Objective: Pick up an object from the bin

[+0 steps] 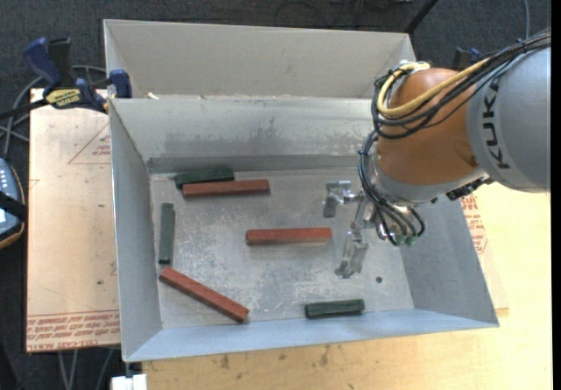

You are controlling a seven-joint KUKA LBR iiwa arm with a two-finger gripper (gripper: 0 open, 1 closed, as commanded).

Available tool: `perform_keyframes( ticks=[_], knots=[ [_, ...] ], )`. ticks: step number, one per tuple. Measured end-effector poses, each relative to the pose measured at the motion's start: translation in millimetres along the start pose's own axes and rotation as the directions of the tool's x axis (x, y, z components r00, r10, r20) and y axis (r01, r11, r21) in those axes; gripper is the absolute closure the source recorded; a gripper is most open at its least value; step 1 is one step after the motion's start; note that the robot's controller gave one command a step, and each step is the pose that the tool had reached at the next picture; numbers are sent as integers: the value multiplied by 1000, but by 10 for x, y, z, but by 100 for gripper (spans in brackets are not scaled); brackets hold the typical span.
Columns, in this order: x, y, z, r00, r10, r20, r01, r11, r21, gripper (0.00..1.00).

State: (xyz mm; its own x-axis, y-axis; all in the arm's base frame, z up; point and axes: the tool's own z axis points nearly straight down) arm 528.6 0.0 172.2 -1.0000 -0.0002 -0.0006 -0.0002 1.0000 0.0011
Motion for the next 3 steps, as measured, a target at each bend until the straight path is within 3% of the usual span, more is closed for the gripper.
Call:
perform_keyframes(
  ticks=[1,2,3],
  knots=[
    [-490,278,1058,989,-148,-3,148,989,-1,0],
    [-506,272,1014,989,-146,2,146,989,0,100],
    [-813,931,-199,908,-418,10,418,908,1,100]
  ],
)
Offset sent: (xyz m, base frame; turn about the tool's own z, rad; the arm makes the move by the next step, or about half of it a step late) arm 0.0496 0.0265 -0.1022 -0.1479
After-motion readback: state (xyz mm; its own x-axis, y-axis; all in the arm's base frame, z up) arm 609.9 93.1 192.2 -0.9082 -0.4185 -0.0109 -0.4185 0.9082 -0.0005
